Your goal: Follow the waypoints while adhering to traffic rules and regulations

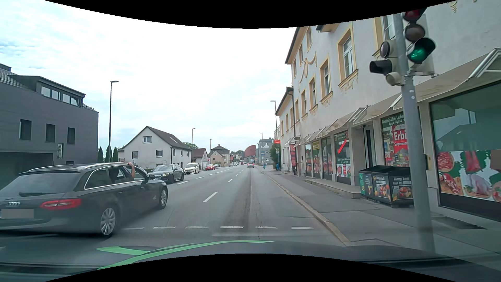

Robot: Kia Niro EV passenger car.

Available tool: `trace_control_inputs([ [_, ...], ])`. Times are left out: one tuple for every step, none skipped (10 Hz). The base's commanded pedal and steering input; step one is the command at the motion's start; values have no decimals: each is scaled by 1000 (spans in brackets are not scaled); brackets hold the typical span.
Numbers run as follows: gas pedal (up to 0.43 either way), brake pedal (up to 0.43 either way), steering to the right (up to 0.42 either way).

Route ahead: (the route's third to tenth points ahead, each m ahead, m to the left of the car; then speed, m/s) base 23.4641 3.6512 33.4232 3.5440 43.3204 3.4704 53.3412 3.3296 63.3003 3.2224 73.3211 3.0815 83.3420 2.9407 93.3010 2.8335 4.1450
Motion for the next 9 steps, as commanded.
trace_control_inputs([
  [177,0,-7],
  [177,0,-7],
  [177,0,-7],
  [177,0,-7],
  [177,0,-7],
  [177,0,-7],
  [177,0,-7],
  [177,0,-7],
  [177,0,-7],
])
